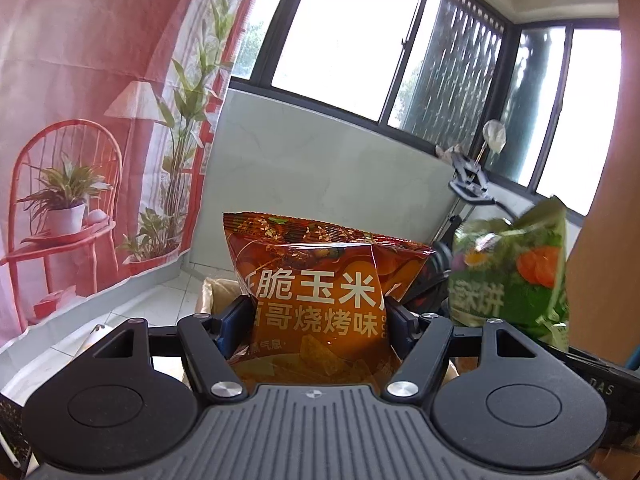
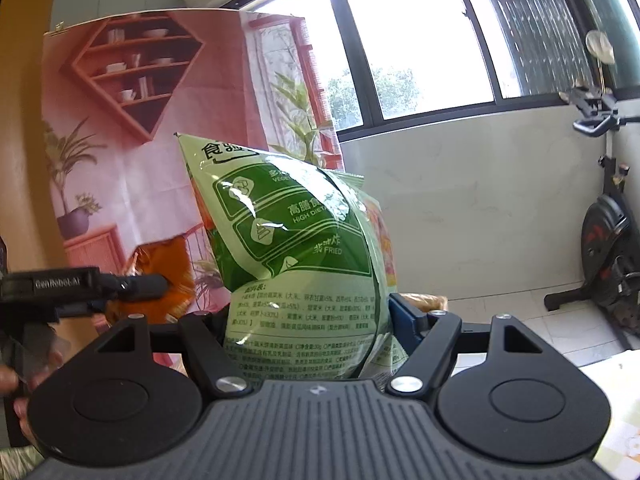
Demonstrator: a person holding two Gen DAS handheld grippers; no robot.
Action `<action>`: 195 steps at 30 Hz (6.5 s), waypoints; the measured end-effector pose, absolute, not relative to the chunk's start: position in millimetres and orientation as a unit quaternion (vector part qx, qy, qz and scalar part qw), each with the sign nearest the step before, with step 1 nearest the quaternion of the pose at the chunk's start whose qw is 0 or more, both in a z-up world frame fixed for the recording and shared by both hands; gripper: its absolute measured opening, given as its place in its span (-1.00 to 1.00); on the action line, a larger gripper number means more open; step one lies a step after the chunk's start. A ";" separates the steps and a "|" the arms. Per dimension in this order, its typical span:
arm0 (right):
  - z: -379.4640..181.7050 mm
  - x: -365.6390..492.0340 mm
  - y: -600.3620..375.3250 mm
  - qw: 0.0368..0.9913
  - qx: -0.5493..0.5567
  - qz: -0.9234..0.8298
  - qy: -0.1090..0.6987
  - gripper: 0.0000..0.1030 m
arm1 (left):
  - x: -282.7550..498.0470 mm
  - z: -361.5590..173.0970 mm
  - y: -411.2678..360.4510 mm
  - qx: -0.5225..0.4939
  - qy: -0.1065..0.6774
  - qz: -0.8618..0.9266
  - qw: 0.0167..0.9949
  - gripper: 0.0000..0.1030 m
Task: Organize snacks
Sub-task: 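Lift both bags and carry them over the box, then lower both bags into the box and open both grippers, then move both grippers back to the table and close on the orange chip bag, then carry the orange chip bag over the box with both grippers, then open both grippers to drop the orange bag into the box, then grasp the blue-printed white packet with the left gripper while the right grasps the pink bread bag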
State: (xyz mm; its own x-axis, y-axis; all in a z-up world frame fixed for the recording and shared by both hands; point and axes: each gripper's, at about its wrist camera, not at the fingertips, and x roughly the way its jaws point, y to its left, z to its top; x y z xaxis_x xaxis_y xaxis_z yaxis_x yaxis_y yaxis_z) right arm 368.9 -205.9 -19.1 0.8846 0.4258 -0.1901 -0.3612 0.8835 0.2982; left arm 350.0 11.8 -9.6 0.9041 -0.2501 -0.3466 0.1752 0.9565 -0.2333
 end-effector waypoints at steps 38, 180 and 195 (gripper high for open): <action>-62.0 459.5 -170.6 0.960 0.085 0.167 0.207 0.35 | 422.0 -36.6 12.7 -0.059 0.286 -0.089 0.952 0.55; -83.0 356.7 -163.7 0.941 0.133 0.245 0.191 -0.07 | 297.6 -30.9 94.1 -0.095 0.283 -0.096 0.949 0.41; -152.8 321.7 -176.1 0.939 0.114 0.181 0.269 0.27 | 270.1 -124.3 100.6 -0.139 0.354 -0.029 0.924 0.41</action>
